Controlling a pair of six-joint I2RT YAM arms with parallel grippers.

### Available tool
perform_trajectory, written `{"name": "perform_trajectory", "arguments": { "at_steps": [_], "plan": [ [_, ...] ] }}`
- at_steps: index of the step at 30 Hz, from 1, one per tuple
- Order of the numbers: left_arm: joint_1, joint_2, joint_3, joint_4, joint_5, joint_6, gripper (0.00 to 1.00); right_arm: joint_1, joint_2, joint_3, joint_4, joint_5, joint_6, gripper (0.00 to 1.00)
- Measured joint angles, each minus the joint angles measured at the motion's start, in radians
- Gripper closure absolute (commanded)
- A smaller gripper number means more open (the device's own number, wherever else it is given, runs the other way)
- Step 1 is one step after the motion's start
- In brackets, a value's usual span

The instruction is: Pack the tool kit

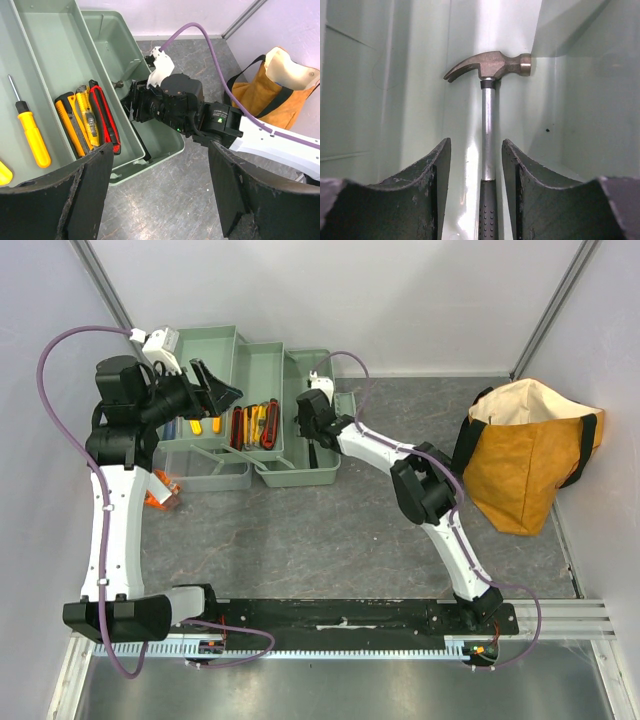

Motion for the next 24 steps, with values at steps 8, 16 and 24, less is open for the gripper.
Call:
{"name": "perform_trajectory", "arguments": {
  "at_steps": [8,16,24],
  "plan": [
    [0.0,-0.005,-0.002,0.0,0.0,-0.001,0.18,-0.003,-0.16,-0.026,-0.059,-0.003,0.01,0.45],
    [0.0,-0.007,-0.018,0.001,0.0,-0.01,0.19,-0.019,-0.523,-0.24,-0.054,0.064,0.019,0.4],
    [0.0,-0.009,-0.027,0.002,0.0,-0.019,0.19,-0.101,-0.784,-0.582,-0.125,0.254,0.098,0.32]
  ]
}}
